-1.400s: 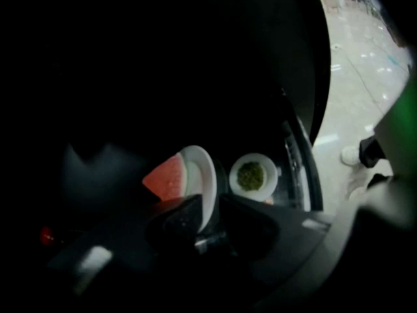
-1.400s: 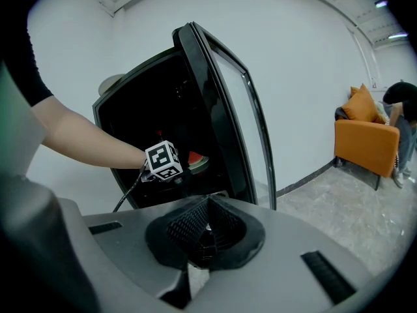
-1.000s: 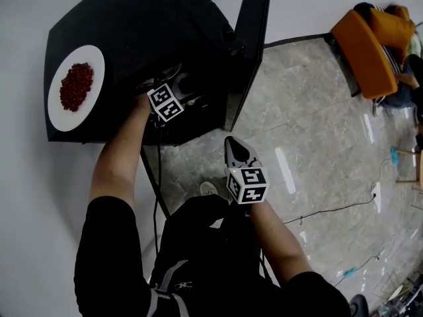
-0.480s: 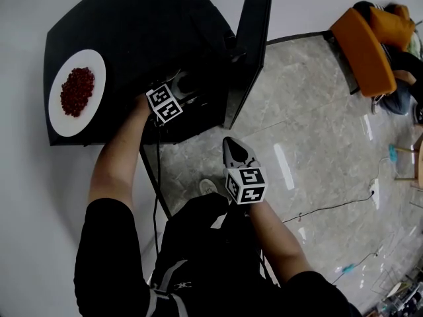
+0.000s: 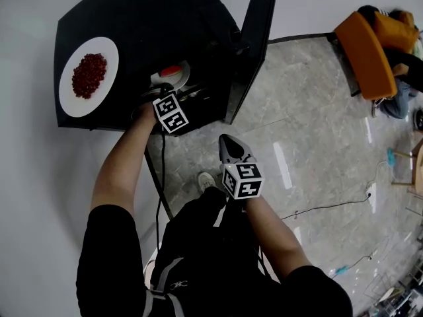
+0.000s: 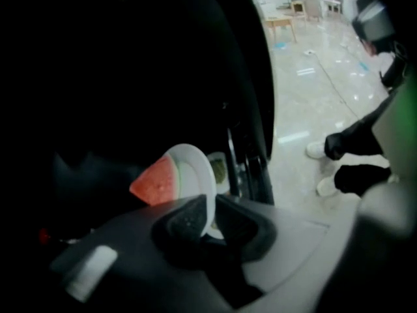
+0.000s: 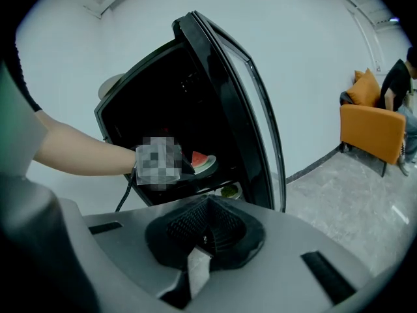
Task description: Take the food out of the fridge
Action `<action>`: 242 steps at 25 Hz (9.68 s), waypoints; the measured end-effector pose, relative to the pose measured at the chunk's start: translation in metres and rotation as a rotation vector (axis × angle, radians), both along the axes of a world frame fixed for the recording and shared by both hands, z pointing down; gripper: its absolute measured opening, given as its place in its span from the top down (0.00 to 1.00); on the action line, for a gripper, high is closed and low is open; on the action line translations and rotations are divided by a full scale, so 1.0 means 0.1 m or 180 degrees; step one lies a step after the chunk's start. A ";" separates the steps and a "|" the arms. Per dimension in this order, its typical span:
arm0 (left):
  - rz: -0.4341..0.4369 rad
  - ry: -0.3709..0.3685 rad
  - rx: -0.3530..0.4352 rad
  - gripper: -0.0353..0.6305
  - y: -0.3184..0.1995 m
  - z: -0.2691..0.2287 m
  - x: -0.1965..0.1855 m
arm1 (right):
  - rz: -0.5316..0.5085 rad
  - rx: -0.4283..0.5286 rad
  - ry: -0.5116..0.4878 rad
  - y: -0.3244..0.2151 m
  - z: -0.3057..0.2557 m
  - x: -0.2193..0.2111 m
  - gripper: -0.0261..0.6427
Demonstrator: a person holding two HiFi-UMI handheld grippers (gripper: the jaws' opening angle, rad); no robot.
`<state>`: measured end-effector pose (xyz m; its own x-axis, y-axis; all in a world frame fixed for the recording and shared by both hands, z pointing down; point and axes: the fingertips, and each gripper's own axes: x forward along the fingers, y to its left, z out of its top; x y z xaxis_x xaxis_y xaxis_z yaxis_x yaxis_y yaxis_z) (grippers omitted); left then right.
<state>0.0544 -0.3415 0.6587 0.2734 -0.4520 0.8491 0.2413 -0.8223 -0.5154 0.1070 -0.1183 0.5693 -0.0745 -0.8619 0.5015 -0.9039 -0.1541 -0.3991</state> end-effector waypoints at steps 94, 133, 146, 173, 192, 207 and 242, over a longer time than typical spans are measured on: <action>-0.4318 0.6224 -0.5003 0.93 1.66 -1.53 -0.78 | -0.0672 -0.0102 0.0273 -0.03 -0.60 -0.05 0.97; -0.3184 0.6709 -0.5320 0.92 1.45 -4.17 -0.40 | -0.0620 0.0483 0.0548 0.05 -1.83 0.10 0.97; -0.3480 0.6902 -0.5123 0.92 1.08 -4.00 -0.14 | -0.0615 0.0507 0.0607 0.11 -1.85 0.20 0.97; -0.3451 0.6932 -0.4252 0.81 0.79 -3.99 -0.05 | -0.0697 0.0572 0.0570 -0.09 -1.89 0.26 0.97; -0.3383 0.6393 -0.3114 0.95 0.96 -3.78 -0.32 | -0.0736 0.0652 0.0591 -0.13 -1.99 0.16 0.97; -0.2387 0.4460 -0.1106 0.95 1.50 -3.46 -0.33 | -0.0865 0.0925 0.0574 -0.22 -2.28 -0.12 0.97; -0.2449 0.3034 -0.0803 0.94 1.51 -1.72 -1.14 | -0.0560 0.0317 0.0472 -0.07 -1.32 -0.49 0.97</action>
